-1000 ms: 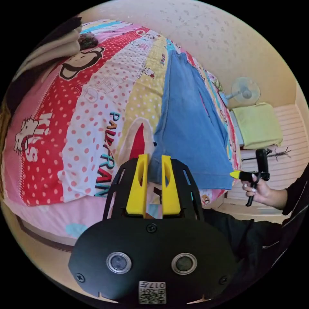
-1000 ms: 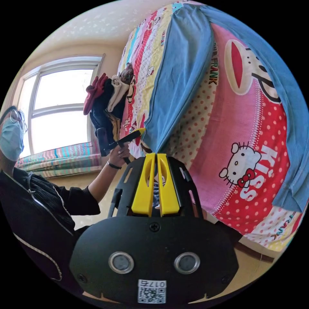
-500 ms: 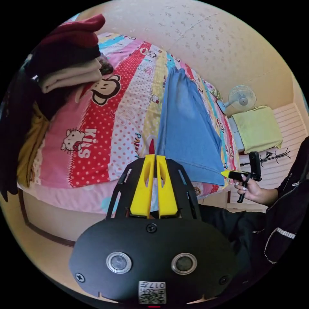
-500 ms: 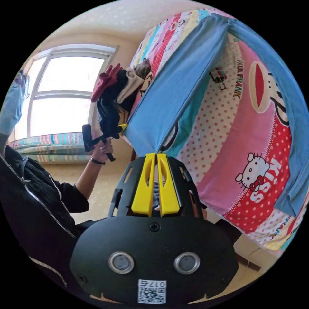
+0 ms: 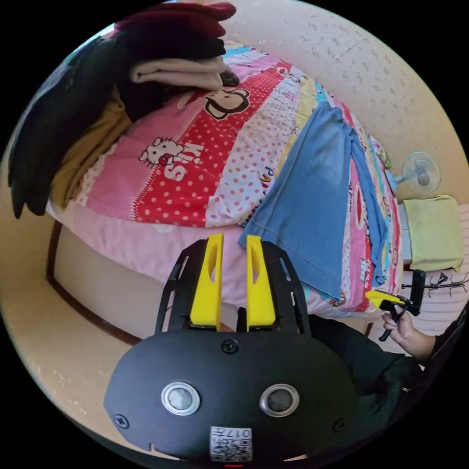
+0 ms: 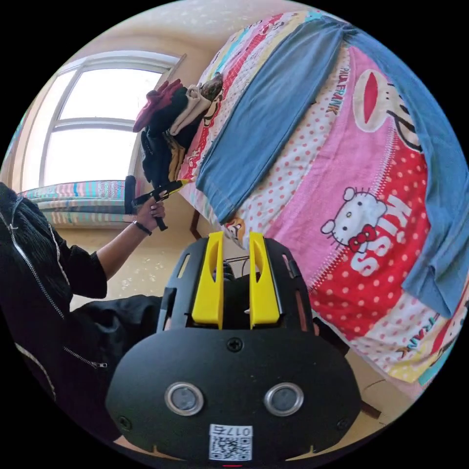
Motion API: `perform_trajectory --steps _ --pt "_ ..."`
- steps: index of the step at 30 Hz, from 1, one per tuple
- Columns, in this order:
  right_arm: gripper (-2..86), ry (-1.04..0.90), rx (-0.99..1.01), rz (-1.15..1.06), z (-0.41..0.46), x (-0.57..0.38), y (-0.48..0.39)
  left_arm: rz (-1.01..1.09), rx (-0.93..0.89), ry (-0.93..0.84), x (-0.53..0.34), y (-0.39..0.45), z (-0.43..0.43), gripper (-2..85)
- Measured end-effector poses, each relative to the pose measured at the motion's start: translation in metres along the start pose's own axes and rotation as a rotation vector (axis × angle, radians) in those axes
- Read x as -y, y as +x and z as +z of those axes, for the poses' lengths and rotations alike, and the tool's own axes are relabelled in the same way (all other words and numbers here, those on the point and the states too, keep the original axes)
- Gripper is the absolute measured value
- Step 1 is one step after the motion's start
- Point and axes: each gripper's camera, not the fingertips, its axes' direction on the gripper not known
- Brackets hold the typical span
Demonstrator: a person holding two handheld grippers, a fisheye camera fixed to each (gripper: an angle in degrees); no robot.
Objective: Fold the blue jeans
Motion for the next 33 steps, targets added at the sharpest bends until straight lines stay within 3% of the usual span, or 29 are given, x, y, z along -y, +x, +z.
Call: perform_trajectory --steps 1,5,7,11,13,17,19,23,27,33 --pt "9.1 0.033 -0.059 0.001 -0.017 -0.005 0.002 0.058 0.0 0.055 -0.001 0.026 -0.017 7.2" --pt "9.9 0.159 -0.593 0.055 -0.09 -0.025 0.032 0.177 -0.165 0.082 0.003 0.128 -0.017 6.5" --pt "10.0 0.115 -0.669 0.149 -0.095 -0.021 0.064 0.25 -0.326 0.003 0.0 0.211 0.024 6.4" --pt "9.3 0.155 -0.299 0.265 -0.1 -0.022 0.12 0.351 -0.431 -0.129 -0.014 0.339 0.095 6.6" --pt "8.0 0.158 -0.245 0.359 -0.098 -0.024 0.139 0.461 -0.359 -0.152 -0.019 0.408 0.123 6.8" --pt "3.7 0.143 -0.048 0.502 -0.109 -0.036 0.176 0.506 -0.285 -0.138 -0.015 0.463 0.14 6.9" --pt "3.1 0.142 -0.025 0.472 -0.124 -0.046 0.18 0.445 -0.379 -0.185 -0.007 0.479 0.154 7.2" --pt "2.3 0.326 0.18 0.468 -0.192 -0.107 0.207 0.352 -0.466 -0.279 -0.002 0.499 0.185 8.6" --pt "1.9 0.531 0.291 0.483 -0.261 -0.189 0.259 0.377 -0.296 -0.285 -0.007 0.537 0.209 9.4" --pt "1.6 0.542 0.355 0.503 -0.274 -0.231 0.338 0.274 -0.119 -0.253 -0.007 0.57 0.239 10.1"
